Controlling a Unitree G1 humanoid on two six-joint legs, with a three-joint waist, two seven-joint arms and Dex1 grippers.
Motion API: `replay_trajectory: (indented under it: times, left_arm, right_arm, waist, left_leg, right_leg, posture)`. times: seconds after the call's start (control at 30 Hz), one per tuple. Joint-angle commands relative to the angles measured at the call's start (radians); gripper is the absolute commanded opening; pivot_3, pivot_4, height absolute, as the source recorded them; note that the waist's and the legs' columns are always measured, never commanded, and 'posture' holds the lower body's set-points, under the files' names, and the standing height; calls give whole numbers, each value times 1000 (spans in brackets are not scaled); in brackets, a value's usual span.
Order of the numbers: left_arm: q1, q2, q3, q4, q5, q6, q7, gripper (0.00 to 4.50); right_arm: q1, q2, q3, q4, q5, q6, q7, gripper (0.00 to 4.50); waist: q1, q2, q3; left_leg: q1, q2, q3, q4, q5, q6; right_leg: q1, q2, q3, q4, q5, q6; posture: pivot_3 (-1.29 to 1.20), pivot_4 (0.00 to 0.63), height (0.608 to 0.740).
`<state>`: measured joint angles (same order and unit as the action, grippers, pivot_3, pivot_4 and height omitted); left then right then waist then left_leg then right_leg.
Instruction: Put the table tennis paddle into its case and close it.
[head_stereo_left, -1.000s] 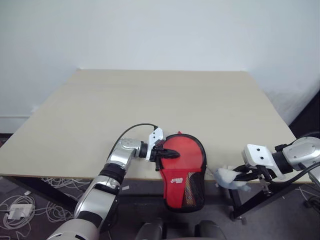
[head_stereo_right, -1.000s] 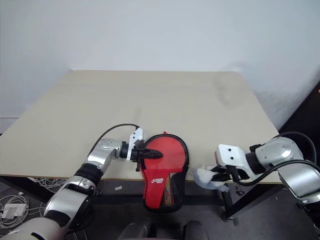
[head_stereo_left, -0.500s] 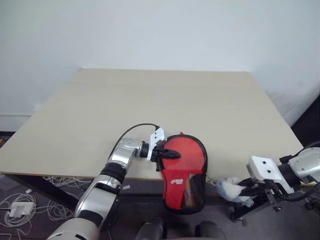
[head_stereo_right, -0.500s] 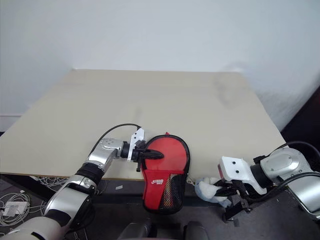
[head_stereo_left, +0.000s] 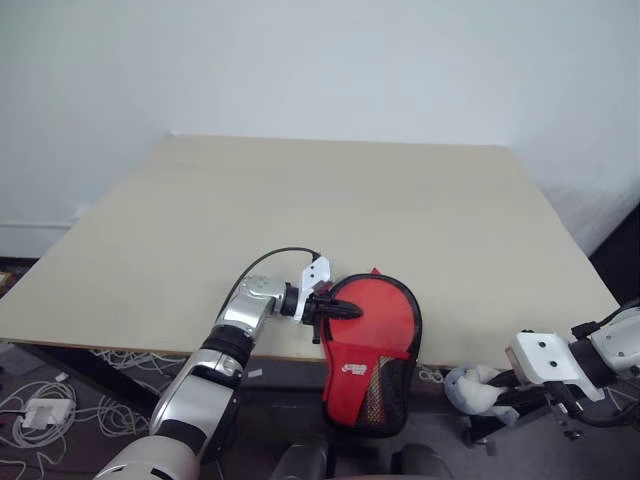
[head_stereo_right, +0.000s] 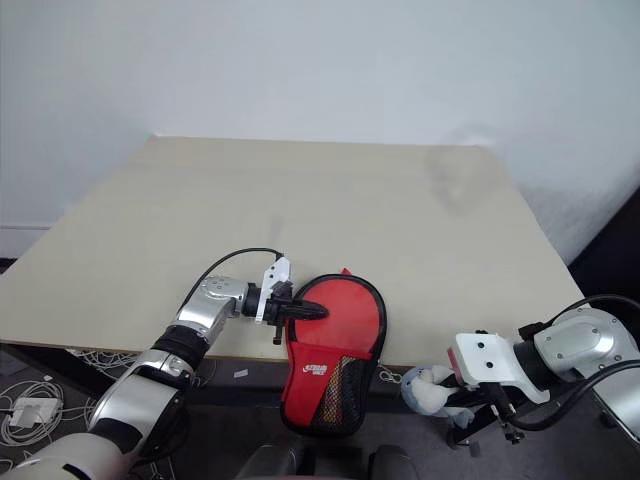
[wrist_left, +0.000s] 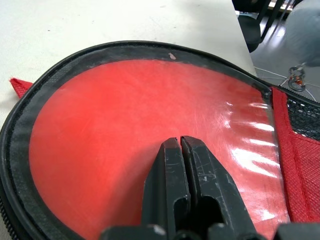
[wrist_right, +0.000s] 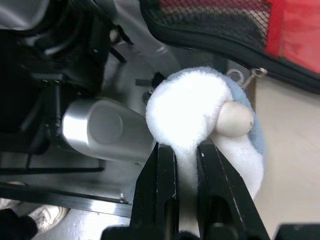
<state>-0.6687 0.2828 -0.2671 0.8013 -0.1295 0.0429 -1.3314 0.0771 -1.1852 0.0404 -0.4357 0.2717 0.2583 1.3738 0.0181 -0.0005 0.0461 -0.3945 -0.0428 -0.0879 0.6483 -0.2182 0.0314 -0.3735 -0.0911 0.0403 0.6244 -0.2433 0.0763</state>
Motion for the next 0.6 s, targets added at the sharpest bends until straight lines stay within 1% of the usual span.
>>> replay_trajectory:
  times: [0.03,0.2,0.3,0.37,0.43,0.5,0.57,0.6]
  left_arm:
    - [14,11,-26,26,51,12,-1,0]
    - [12,-8,-35,22,57,0,7,0]
    - [11,-16,-37,25,63,-8,10,0]
    - [10,-19,-38,27,67,-12,10,0]
    - [9,-20,-38,27,71,-13,7,0]
    - [8,-19,-38,28,75,-14,5,0]
    - [6,-18,-36,32,78,-16,4,0]
    - [5,-18,-34,33,80,-15,3,0]
  right_arm:
    - [-79,36,32,68,-68,-16,-56,37]
    - [-206,99,74,179,-134,-13,-121,37]
    - [-236,122,82,200,-148,-18,-140,37]
    - [-230,129,82,185,-137,-8,-139,37]
    - [-186,113,77,132,-101,1,-102,37]
    - [-98,72,60,39,-37,11,-36,37]
    - [-17,26,55,-35,-19,7,3,37]
    - [33,-9,59,-65,-37,-41,29,37]
  waist:
    - [-1,0,0]
    - [-1,0,0]
    - [6,0,0]
    - [10,0,0]
    - [16,0,0]
    - [21,0,-1]
    - [21,0,-1]
    - [20,0,-1]
  left_leg:
    - [0,0,1,0,0,0]
    - [0,0,1,1,0,0]
    - [0,-1,2,1,1,2]
    - [0,-1,2,1,2,4]
    - [0,-1,2,1,2,4]
    - [-1,-1,3,2,1,4]
    - [-1,-1,3,2,0,4]
    - [-1,-1,3,2,0,4]
  right_leg:
    - [0,0,0,0,0,0]
    - [0,0,0,0,0,0]
    - [0,0,0,0,0,0]
    - [0,0,0,0,0,0]
    - [0,0,0,0,0,0]
    - [0,1,0,0,0,0]
    - [0,1,0,0,0,1]
    - [0,2,0,0,0,1]
  posture:
    - [0,0,739]
    - [0,0,739]
    - [0,0,739]
    - [0,0,739]
    - [0,0,739]
    - [0,0,739]
    - [0,0,739]
    - [0,0,739]
